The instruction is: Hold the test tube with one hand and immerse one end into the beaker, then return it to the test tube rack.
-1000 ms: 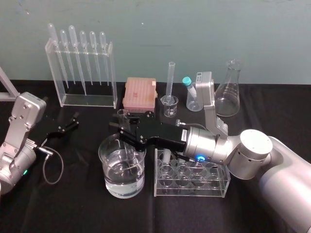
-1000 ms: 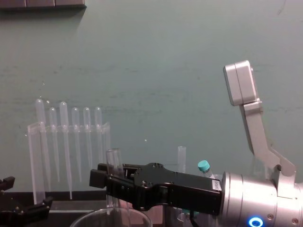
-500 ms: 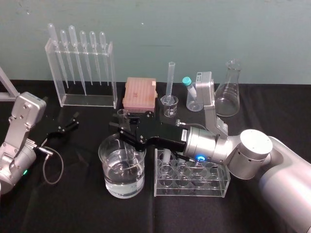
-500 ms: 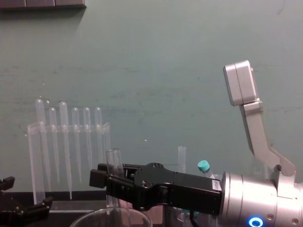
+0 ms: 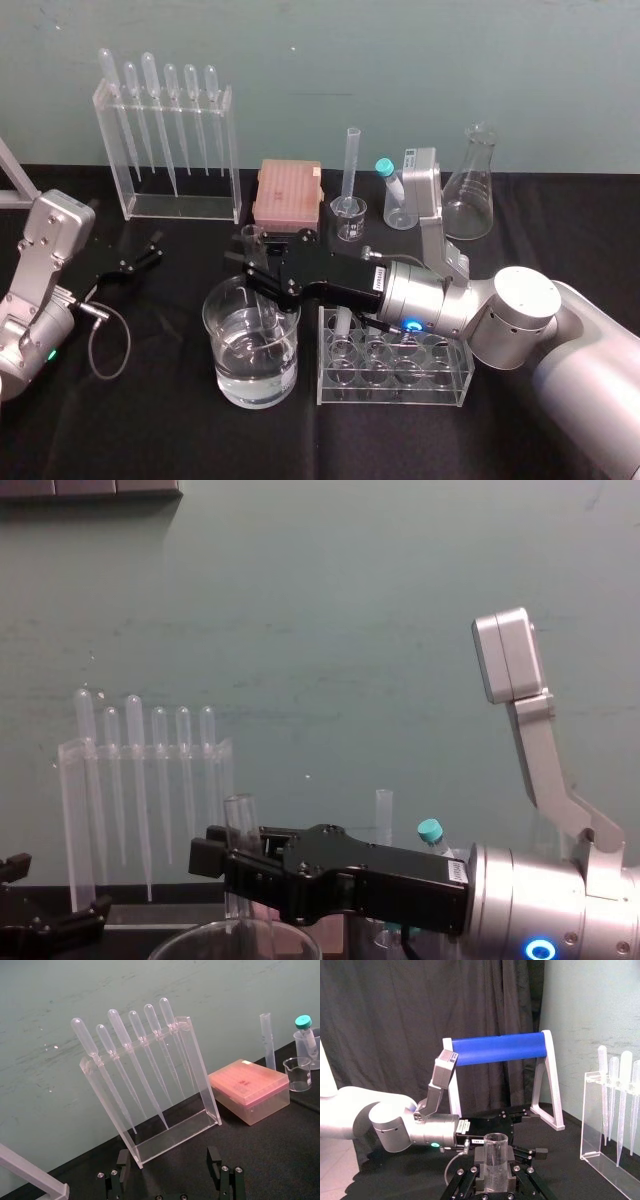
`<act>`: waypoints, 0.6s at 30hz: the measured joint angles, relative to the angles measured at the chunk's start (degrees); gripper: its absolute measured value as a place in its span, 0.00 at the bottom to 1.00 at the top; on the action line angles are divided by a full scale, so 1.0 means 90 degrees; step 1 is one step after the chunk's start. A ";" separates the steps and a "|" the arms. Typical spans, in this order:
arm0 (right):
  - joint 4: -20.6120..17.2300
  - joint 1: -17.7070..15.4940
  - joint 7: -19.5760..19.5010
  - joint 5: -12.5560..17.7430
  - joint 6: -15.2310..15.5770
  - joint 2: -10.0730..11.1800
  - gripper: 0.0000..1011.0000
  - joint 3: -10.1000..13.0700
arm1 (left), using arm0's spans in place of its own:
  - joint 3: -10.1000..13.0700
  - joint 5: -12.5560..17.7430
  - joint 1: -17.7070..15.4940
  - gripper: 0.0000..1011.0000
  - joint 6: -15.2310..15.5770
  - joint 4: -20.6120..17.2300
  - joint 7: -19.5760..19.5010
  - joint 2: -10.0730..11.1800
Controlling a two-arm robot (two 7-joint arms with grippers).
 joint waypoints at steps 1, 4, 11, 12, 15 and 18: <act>0.0000 0.0000 0.0000 0.0000 0.0000 0.0000 0.22 0.0000 | 0.0000 0.0000 0.0000 0.99 0.0000 0.0000 0.0000 0.0000; 0.0000 0.0000 0.0000 0.0000 0.0000 0.0000 0.22 0.0000 | 0.0000 0.0000 0.0000 0.99 0.0000 0.0000 0.0000 0.0000; 0.0000 0.0000 0.0000 0.0000 0.0000 0.0000 0.22 0.0000 | 0.0000 0.0000 0.0000 0.99 -0.0001 0.0000 0.0000 0.0000; 0.0000 0.0000 0.0000 0.0000 0.0000 0.0000 0.22 0.0000 | 0.0000 0.0000 0.0000 0.99 -0.0001 0.0000 0.0000 0.0000; 0.0000 0.0000 0.0000 0.0000 0.0000 0.0000 0.22 0.0000 | 0.0000 0.0000 0.0000 0.99 0.0000 0.0000 0.0000 0.0000; 0.0000 0.0000 0.0000 0.0000 0.0000 0.0000 0.22 0.0000 | 0.0000 0.0000 0.0000 0.99 0.0000 0.0000 0.0000 0.0000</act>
